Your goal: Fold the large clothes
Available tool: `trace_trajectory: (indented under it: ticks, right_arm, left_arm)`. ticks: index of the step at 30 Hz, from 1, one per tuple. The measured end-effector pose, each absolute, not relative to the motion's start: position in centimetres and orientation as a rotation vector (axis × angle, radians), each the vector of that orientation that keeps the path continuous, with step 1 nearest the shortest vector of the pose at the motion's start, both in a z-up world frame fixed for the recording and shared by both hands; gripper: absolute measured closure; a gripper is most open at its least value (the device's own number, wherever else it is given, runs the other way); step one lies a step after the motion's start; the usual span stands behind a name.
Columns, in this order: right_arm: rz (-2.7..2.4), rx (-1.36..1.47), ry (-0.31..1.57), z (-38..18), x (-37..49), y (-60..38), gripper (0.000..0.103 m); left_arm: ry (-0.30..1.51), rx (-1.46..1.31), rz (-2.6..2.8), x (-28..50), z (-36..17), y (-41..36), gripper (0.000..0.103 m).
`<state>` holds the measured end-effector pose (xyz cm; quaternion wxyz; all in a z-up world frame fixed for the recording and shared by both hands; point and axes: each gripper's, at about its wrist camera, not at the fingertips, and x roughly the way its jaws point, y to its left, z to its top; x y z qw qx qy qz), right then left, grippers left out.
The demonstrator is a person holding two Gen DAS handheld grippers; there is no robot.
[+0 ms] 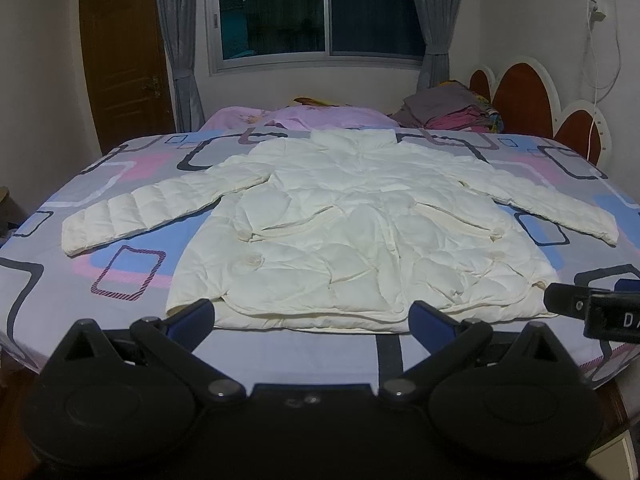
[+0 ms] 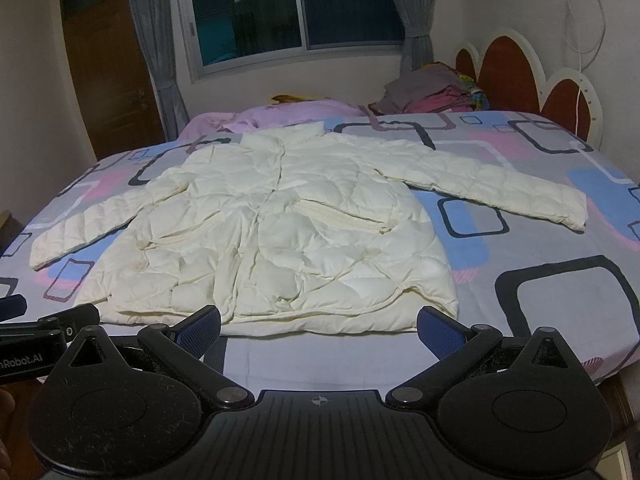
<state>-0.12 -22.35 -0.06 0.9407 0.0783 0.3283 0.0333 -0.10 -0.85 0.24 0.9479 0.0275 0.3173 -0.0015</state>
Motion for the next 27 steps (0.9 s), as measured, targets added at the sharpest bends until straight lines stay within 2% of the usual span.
trace_trajectory:
  ticks: [27]
  right_arm:
    - [0.068,0.158,0.667,-0.03,-0.29,-22.30,0.000]
  left_arm:
    - [0.647,0.052,-0.001,-0.32,0.11,-0.83,0.000]
